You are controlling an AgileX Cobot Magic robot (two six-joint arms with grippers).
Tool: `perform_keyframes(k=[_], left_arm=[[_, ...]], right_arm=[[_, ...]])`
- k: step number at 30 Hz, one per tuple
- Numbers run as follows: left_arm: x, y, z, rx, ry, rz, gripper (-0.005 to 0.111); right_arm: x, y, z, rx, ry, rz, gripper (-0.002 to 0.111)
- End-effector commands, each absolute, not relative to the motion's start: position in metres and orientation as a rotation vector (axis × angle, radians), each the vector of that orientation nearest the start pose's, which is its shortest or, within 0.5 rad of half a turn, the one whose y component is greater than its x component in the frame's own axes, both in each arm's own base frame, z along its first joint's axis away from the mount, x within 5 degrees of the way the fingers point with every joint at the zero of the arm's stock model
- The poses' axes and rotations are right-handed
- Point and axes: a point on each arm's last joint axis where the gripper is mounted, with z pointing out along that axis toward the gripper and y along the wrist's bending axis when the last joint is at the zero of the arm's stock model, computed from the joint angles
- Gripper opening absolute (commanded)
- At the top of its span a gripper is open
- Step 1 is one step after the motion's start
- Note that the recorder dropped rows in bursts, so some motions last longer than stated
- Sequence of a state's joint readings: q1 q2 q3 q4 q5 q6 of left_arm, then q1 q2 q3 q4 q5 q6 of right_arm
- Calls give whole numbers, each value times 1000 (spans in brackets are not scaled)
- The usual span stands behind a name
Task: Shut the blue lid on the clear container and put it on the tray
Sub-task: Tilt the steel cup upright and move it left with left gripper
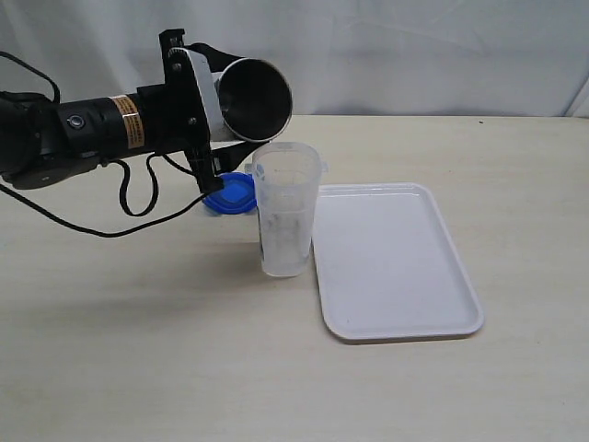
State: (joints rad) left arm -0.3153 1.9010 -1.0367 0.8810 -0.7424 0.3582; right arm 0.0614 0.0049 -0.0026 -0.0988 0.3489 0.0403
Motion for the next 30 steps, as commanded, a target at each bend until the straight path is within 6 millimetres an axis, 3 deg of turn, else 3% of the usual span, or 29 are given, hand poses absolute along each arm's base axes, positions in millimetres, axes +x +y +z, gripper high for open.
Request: perform_keyframes(k=[1,13,19,25,30], left_arm=[[364,-170,217,1301,1084,-17,0],[364,-170,218,1112,1279,-251,0],[370,-164,216,894,1465,-364,0],[380,-145,208,682,1678,-356,0],[392,-109,212,420,1723,-481,0]], right_arm=[[53,0,182,-75,1826,-17,4],[53,0,182,-75,1826,-17,4],[53,0,182,-75,1826,-17,4],[53,0,182,-75,1826,-17,4],[53,0,182,-75,1826,-17,4]])
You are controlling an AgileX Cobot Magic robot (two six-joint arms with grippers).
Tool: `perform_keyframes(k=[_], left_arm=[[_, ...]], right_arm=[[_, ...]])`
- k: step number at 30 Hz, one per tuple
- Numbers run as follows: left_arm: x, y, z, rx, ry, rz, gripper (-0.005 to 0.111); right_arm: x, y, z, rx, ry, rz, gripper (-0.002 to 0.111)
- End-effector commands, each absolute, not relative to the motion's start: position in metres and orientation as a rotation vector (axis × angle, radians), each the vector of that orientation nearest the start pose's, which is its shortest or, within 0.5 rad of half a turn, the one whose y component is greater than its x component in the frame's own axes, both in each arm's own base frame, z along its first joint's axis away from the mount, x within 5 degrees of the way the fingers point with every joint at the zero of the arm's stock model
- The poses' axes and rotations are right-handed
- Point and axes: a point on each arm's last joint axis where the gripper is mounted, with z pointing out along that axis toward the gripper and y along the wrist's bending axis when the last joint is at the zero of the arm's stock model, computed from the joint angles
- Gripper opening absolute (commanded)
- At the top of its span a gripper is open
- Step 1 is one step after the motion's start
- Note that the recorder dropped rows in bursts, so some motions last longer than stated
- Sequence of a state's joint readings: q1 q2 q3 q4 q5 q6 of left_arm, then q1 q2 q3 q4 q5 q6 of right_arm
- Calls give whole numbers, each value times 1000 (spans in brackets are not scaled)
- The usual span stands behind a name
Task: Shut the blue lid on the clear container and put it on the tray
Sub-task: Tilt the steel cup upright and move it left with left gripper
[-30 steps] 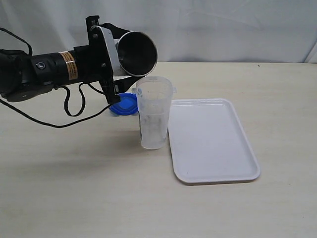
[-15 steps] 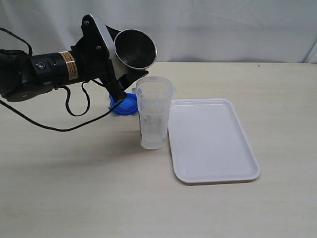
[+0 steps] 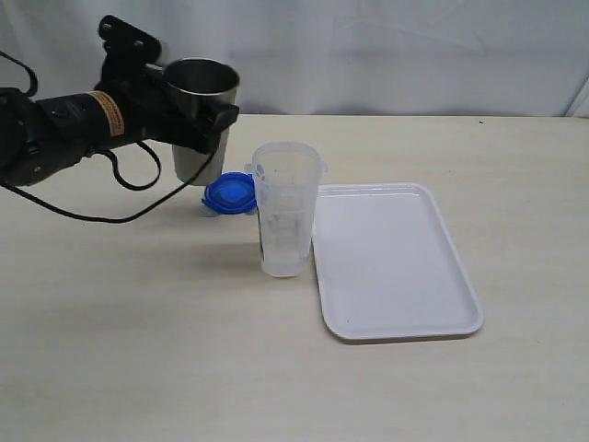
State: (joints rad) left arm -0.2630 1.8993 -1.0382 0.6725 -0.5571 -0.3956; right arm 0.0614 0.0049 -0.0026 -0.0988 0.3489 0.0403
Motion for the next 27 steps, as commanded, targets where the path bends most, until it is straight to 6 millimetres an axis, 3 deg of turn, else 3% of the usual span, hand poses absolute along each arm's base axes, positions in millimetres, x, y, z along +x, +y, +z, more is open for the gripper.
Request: perform_keyframes(k=[1,10,18,20,23,27], left_arm=[[394,-101,214,399,1715,-499,0],[414,-51,210,213,1684,-474,0],[470,-50,180,292,1625,-433,0],[486,-49,170,342,1653,-347,0],[494,-43,172,426,1657,-213,0],[496,-45,163,411,1659,-240,0]], right_arm=[[53,0,182,-75,1826,-17,4],[53,0,182,-75,1826,-17,4],[53,0,182,-75,1826,-17,4],[53,0,182,-75,1826,-17,4],[53,0,182,-75,1826,-17,4],[53,0,182,-75,1826,-17,4]])
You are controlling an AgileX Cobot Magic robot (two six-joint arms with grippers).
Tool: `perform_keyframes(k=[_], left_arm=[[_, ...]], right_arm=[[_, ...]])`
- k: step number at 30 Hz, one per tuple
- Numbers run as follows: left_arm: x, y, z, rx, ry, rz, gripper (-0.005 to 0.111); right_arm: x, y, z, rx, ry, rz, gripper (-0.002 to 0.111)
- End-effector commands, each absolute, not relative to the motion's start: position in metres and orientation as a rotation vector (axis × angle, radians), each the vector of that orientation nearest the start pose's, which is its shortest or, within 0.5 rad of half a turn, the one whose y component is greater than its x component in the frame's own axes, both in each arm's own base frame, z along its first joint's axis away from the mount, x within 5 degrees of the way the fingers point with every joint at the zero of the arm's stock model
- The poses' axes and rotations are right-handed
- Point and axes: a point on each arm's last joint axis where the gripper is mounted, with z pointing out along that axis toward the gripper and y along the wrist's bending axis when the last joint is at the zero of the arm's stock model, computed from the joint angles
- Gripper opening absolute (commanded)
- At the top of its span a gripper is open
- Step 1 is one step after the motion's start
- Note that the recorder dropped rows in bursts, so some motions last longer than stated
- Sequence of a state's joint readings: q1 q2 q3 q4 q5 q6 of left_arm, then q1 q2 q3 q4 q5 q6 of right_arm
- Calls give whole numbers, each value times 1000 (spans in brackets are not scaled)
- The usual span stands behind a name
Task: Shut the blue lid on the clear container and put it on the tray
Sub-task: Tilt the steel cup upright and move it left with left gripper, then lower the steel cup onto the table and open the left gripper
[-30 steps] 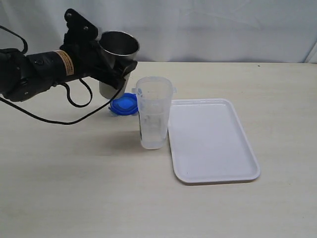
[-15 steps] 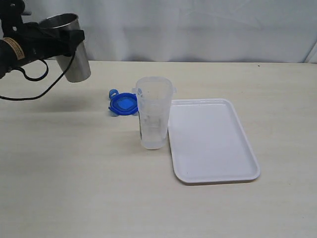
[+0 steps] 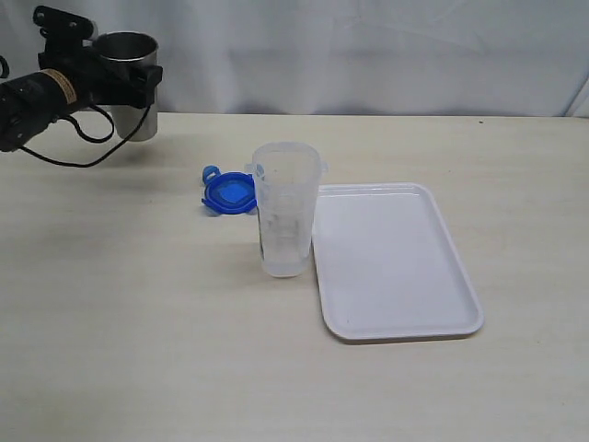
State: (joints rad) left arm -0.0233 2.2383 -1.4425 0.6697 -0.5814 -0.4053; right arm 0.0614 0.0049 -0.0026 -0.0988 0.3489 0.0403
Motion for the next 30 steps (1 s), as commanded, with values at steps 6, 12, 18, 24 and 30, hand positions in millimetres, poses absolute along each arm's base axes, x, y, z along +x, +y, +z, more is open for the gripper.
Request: perform_keyframes(k=[6,12,18,24,30], left_arm=[[499,-36,140,309,1671,-250,0],[499,-36,134,309,1691,-252,0],[505,-45,118,246,1656,-365,0],[513,-51,115,272,1698,-330,0],[513,-48,105,263,1790,-284,0]], right_arm=[[53,0,182,-75,1826,-17,4],[53,0,182,-75,1826,-17,4],[53,0,182,-75,1826,-17,4],[53,0,182,-75,1826,-17,4],[53,0,182,-75,1826,-17,4]])
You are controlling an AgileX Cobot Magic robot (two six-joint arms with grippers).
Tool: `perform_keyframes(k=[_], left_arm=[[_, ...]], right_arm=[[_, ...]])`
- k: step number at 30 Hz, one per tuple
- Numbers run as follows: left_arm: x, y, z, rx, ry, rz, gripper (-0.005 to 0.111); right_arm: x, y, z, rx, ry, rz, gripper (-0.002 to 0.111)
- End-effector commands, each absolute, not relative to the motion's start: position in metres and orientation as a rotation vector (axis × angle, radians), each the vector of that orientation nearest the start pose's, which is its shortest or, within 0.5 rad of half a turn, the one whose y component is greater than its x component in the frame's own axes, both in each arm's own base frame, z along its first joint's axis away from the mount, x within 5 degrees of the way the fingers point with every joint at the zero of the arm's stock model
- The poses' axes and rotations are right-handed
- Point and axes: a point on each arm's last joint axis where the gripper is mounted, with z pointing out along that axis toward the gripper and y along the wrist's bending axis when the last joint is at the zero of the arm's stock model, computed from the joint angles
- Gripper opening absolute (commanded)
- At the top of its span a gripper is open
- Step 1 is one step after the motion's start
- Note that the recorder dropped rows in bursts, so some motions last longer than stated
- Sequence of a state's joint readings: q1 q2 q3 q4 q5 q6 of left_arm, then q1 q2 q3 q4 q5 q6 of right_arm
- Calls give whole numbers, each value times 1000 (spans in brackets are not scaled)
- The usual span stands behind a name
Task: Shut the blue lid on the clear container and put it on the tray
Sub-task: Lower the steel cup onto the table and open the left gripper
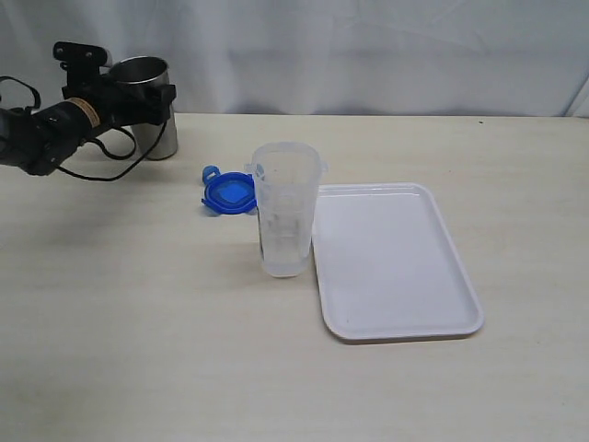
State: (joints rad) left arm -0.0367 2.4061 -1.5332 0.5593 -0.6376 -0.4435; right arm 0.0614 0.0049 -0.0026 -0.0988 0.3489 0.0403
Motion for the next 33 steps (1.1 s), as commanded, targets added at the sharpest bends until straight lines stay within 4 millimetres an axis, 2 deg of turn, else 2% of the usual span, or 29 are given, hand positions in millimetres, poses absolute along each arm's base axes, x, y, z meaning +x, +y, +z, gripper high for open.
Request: perform_keyframes(k=[1,13,16,25,27,33], left_arm=[[513,-48,105,263,1790,-284,0],[511,-51,103,343,1796,-279,2],[511,-51,103,340,1799,-277,13],[511,-50,101,337,1821,-266,67],[511,-50,101,337,1821,-266,71],[511,-48,98,334,1858,-244,70]], right_arm=[[53,0,182,-75,1826,-17,4],[53,0,182,-75,1826,-17,4],[53,0,182,-75,1826,-17,4],[53,0,182,-75,1826,-17,4],[53,0,182,-75,1826,-17,4],[53,0,182,-75,1826,-17,4]])
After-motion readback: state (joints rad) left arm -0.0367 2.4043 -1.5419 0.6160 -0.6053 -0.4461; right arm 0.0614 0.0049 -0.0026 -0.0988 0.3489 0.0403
